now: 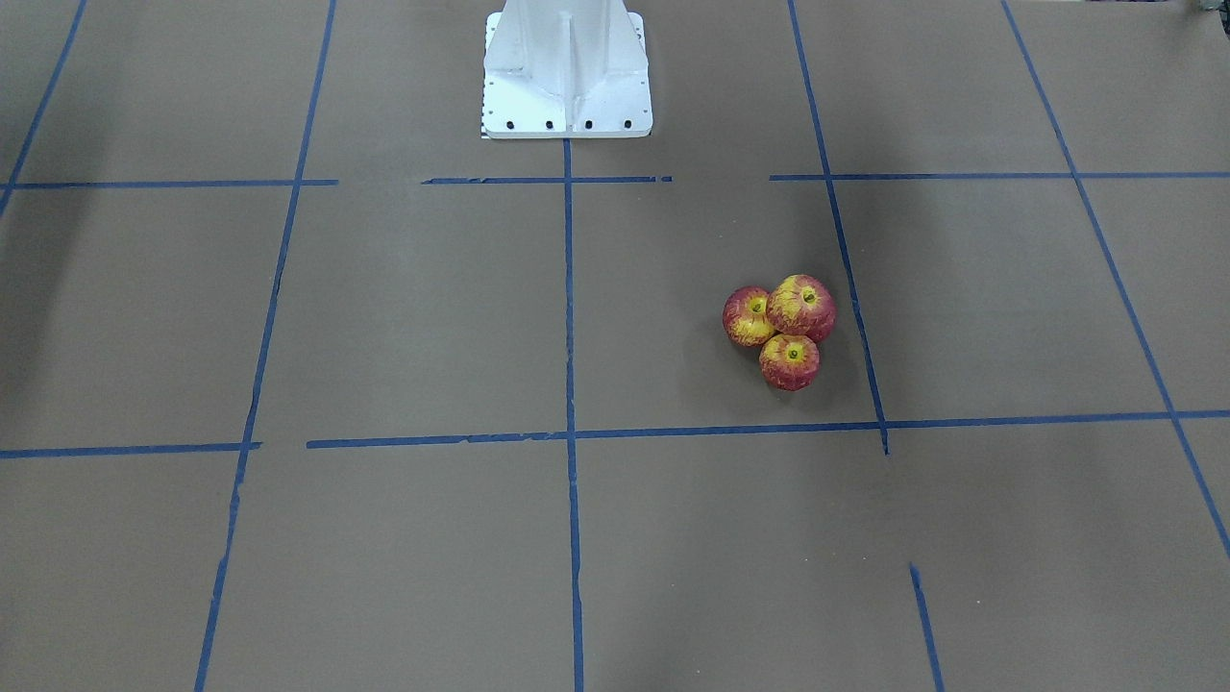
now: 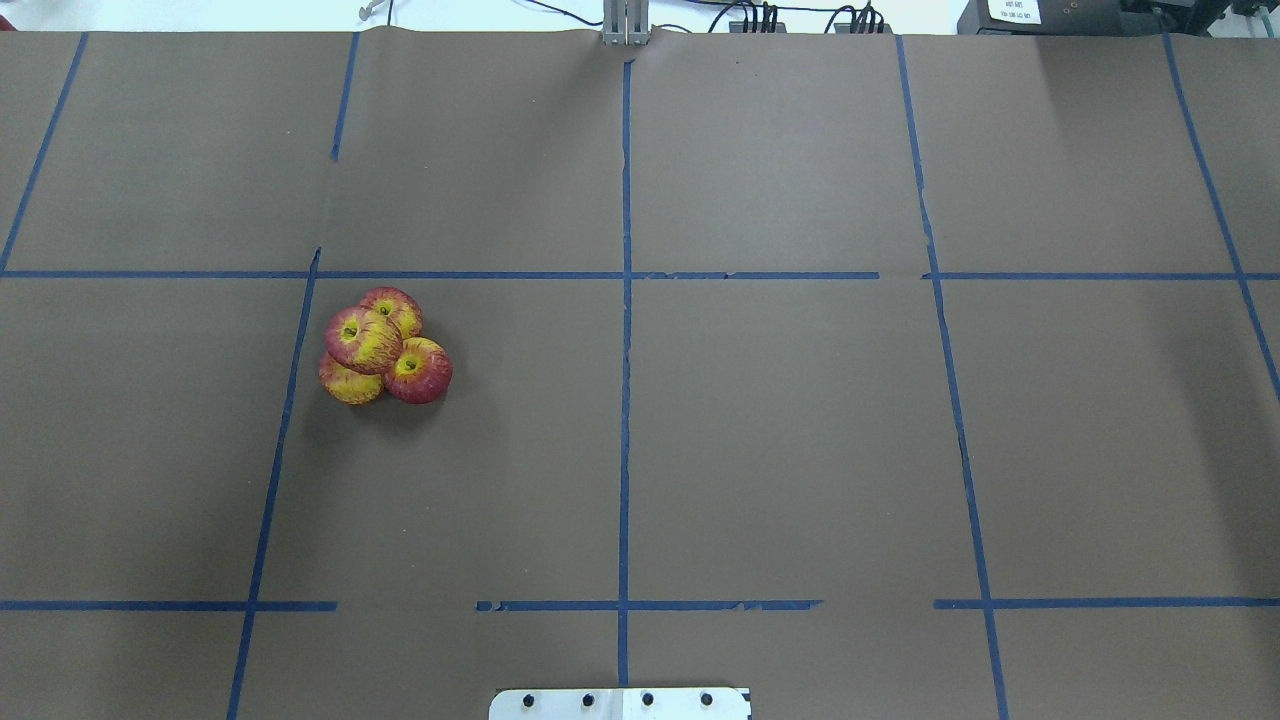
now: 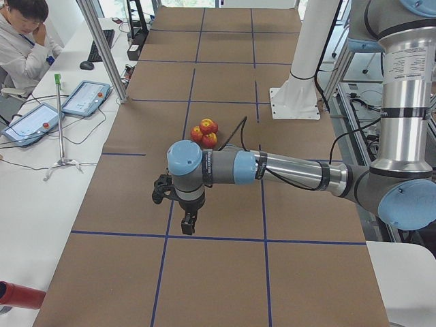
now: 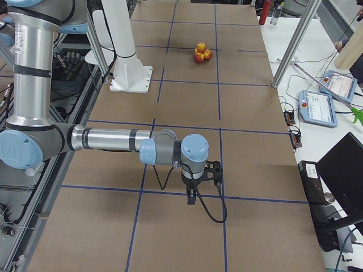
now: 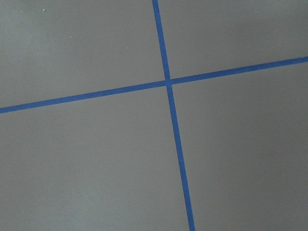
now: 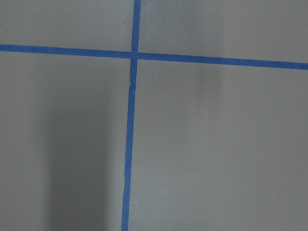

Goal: Stack apples

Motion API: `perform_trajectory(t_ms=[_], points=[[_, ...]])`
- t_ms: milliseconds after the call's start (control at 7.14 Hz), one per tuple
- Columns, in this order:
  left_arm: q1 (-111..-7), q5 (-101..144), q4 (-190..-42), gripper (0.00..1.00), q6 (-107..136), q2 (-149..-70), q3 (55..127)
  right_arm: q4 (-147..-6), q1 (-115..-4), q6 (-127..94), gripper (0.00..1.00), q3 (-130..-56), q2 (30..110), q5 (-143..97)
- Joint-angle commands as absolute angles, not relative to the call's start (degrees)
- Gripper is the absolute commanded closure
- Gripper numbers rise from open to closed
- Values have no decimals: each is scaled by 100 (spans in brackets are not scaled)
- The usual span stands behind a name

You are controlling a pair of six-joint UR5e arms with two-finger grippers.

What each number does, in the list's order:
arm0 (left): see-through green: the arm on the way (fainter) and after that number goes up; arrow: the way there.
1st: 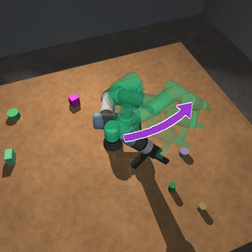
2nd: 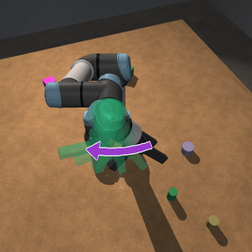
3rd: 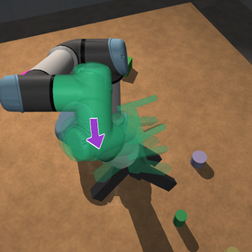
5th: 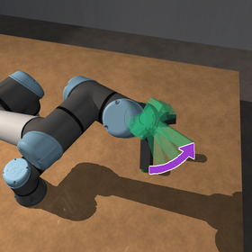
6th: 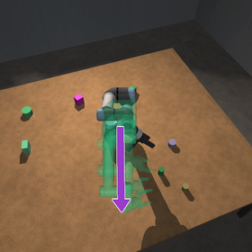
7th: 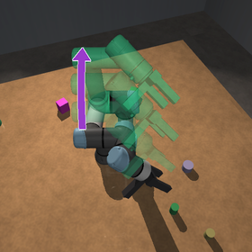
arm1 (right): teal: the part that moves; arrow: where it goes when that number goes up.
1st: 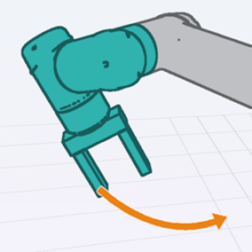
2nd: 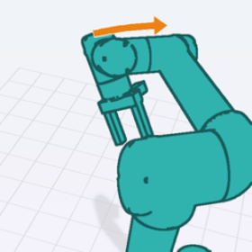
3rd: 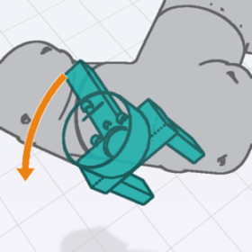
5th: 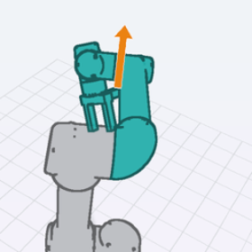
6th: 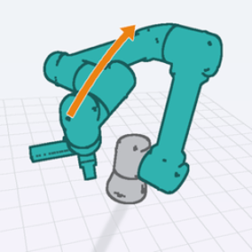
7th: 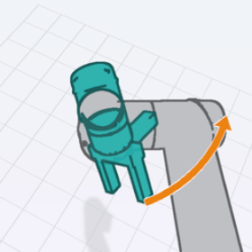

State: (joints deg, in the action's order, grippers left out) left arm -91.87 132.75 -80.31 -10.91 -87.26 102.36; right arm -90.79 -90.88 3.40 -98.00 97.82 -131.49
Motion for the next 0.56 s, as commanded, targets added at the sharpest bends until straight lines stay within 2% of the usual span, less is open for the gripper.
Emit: perform_trajectory(t_ms=[0, 420], points=[[-9176, 13280, -8068, 0, -1072, -8692, 10249, -9079, -9088, 334, 0, -9800, 9782, -13148], [-9176, 13289, -8095, 0, -1063, -8552, 10300, -9079, -9088, 343, 0, -9800, 9782, -13148]])
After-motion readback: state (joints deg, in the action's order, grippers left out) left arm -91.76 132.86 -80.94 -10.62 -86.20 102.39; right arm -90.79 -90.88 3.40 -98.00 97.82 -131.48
